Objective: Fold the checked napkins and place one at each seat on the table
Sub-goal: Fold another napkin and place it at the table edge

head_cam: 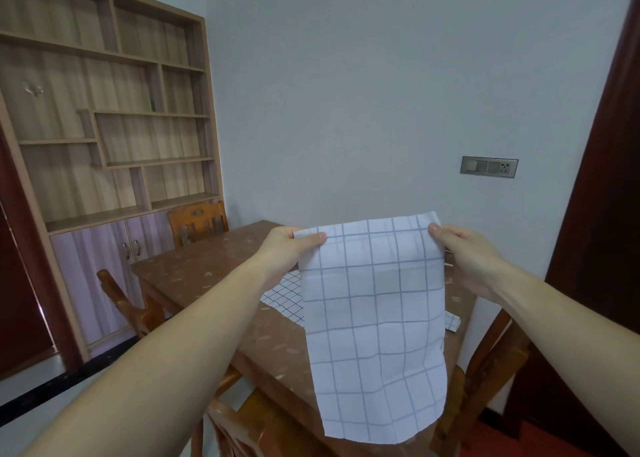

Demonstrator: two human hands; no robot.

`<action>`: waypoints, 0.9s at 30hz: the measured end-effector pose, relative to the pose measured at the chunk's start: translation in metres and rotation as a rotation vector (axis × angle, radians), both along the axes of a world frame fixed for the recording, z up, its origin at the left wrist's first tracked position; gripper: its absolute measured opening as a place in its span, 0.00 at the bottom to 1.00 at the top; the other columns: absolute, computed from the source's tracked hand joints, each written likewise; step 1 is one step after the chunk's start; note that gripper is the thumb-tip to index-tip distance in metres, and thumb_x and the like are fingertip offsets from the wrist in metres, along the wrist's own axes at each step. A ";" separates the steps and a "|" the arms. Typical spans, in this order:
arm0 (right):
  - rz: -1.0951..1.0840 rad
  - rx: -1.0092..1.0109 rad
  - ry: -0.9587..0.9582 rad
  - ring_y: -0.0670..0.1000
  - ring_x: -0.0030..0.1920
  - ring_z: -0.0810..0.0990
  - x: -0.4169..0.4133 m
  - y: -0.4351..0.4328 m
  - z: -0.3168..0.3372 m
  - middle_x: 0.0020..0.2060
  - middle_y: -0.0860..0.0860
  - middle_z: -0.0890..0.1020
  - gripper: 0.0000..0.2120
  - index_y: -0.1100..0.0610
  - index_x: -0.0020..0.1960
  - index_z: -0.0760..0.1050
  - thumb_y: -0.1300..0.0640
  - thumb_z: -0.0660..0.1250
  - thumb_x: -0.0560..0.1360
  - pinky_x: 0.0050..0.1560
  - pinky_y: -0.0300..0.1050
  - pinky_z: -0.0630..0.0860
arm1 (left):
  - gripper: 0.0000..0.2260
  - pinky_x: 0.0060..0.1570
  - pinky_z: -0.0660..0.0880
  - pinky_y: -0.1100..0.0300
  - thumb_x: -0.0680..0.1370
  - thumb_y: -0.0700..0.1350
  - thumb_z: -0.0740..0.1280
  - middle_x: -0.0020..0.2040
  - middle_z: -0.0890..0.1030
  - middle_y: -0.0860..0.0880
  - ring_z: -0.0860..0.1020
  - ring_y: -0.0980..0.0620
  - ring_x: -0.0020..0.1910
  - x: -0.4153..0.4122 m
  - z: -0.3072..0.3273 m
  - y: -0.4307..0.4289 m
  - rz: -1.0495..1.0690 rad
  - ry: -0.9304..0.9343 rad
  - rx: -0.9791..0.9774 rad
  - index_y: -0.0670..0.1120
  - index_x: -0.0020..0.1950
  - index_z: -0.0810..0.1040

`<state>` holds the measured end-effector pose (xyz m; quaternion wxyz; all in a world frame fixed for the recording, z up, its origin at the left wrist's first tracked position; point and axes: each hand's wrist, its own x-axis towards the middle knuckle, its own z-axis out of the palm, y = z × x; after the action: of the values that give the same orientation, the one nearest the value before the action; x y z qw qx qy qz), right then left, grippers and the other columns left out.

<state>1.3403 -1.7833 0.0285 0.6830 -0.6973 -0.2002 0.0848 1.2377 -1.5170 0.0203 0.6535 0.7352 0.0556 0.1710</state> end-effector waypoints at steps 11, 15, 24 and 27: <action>-0.022 -0.100 -0.225 0.52 0.44 0.78 0.006 0.012 0.001 0.43 0.57 0.81 0.18 0.70 0.51 0.78 0.52 0.63 0.80 0.48 0.47 0.73 | 0.10 0.49 0.76 0.59 0.73 0.54 0.74 0.47 0.85 0.48 0.80 0.54 0.45 0.013 0.030 -0.009 -0.093 0.212 0.661 0.49 0.47 0.85; 0.063 -0.143 -0.270 0.48 0.42 0.78 0.001 0.023 -0.004 0.42 0.55 0.81 0.17 0.68 0.51 0.80 0.53 0.63 0.81 0.43 0.42 0.74 | 0.13 0.45 0.77 0.63 0.73 0.58 0.72 0.44 0.85 0.54 0.82 0.58 0.43 0.031 0.057 -0.049 -0.117 0.079 0.638 0.52 0.52 0.82; 0.123 -0.135 -0.310 0.52 0.43 0.69 0.000 0.023 -0.009 0.41 0.73 0.75 0.28 0.67 0.47 0.77 0.40 0.67 0.72 0.45 0.50 0.64 | 0.03 0.48 0.76 0.60 0.73 0.41 0.74 0.38 0.85 0.49 0.80 0.58 0.39 0.063 0.051 -0.080 -0.124 -0.127 0.660 0.45 0.39 0.85; 0.134 -0.219 -0.330 0.51 0.40 0.72 0.004 0.015 -0.015 0.37 0.57 0.75 0.20 0.71 0.46 0.76 0.51 0.66 0.79 0.43 0.46 0.68 | 0.05 0.39 0.72 0.71 0.74 0.43 0.73 0.35 0.81 0.56 0.77 0.64 0.34 0.065 0.054 -0.081 -0.023 -0.162 0.681 0.42 0.42 0.85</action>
<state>1.3446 -1.7683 0.0131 0.5537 -0.7570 -0.3450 0.0359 1.3023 -1.5976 0.0746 0.3749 0.8957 -0.0649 0.2303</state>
